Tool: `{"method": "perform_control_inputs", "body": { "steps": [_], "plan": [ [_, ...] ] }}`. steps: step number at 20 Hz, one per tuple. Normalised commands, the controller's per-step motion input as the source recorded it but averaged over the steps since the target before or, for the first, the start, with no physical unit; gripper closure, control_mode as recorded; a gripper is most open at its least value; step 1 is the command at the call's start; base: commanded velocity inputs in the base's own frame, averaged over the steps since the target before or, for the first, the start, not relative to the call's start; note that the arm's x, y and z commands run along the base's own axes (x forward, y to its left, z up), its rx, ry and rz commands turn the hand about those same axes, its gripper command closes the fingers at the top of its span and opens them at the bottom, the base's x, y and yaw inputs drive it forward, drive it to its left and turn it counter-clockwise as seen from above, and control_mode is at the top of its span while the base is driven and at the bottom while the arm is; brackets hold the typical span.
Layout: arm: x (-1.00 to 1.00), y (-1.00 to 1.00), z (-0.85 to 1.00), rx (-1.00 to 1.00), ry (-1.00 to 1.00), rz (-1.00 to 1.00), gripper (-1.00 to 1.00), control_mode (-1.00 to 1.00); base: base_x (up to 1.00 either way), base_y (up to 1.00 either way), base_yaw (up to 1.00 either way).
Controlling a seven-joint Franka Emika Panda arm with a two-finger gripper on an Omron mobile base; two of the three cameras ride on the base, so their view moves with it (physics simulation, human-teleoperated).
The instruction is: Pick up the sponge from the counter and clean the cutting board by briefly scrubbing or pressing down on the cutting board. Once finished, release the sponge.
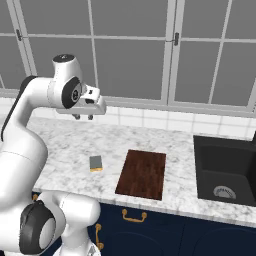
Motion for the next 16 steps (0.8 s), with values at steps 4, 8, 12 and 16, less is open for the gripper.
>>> {"method": "perform_control_inputs", "body": {
  "steps": [4, 8, 12, 16],
  "plan": [
    [0.00, 0.00, -0.07, 0.00, 0.03, 0.01, -1.00, -1.00, 0.00, 0.00, 0.00],
    [0.00, 0.00, -0.14, 0.00, 0.09, 0.04, -1.00, -1.00, 0.00, 0.00, 0.00],
    [0.00, 0.00, -0.13, 0.00, 0.09, 0.03, -1.00, -1.00, 0.00, 0.00, 0.00],
    [0.00, 0.00, -0.15, 0.00, 0.06, 0.06, -1.00, -1.00, 0.00, 0.00, 0.00]
  ]
}}
